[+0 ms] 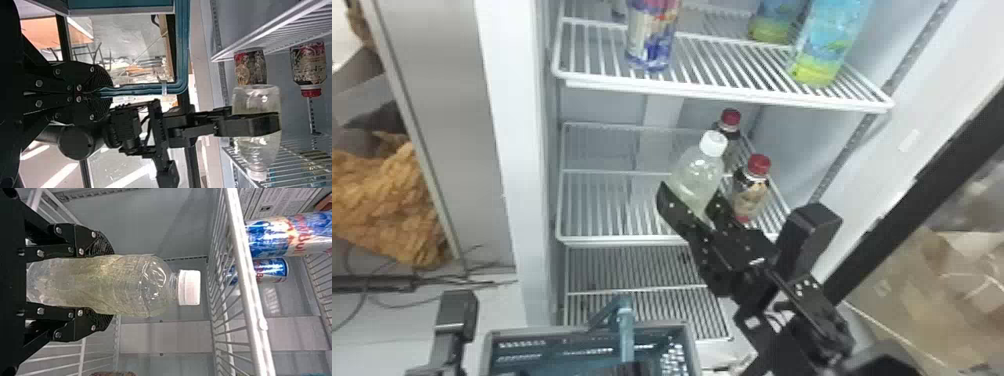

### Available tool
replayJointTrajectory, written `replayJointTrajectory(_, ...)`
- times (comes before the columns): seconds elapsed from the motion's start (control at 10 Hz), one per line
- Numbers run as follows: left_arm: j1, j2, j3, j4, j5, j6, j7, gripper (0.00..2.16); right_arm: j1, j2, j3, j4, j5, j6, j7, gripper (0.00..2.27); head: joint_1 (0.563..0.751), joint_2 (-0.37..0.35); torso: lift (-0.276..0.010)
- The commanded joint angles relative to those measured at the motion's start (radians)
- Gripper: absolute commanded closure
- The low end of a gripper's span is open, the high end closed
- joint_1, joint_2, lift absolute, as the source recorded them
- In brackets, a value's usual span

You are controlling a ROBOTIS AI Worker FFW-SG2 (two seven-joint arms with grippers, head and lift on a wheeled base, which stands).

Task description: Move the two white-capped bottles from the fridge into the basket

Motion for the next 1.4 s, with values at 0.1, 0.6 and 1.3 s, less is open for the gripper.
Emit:
replayJointTrajectory(0.1, 0.002, -0.002, 0.005, 0.000, -0.001, 0.000, 0.000, 1.15, 0.121, 0.015, -0.055, -0.148, 0.005, 0.097, 0.013, 0.84, 0.695, -0.283, -0.260)
replayJointTrajectory(0.6, 0.000, -0.002, 0.009, 0.000, -0.003, 0.000, 0.000, 1.16, 0.307, 0.040, -0.159, -0.403, -0.003, 0.394, 0.084, 0.84, 0.695, -0.337, -0.260)
replayJointTrajectory(1.3, 0.002, -0.002, 0.011, 0.000, -0.005, 0.000, 0.000, 1.15, 0.322, 0.072, -0.243, -0.543, -0.023, 0.875, 0.217, 0.84, 0.695, -0.350, -0.260)
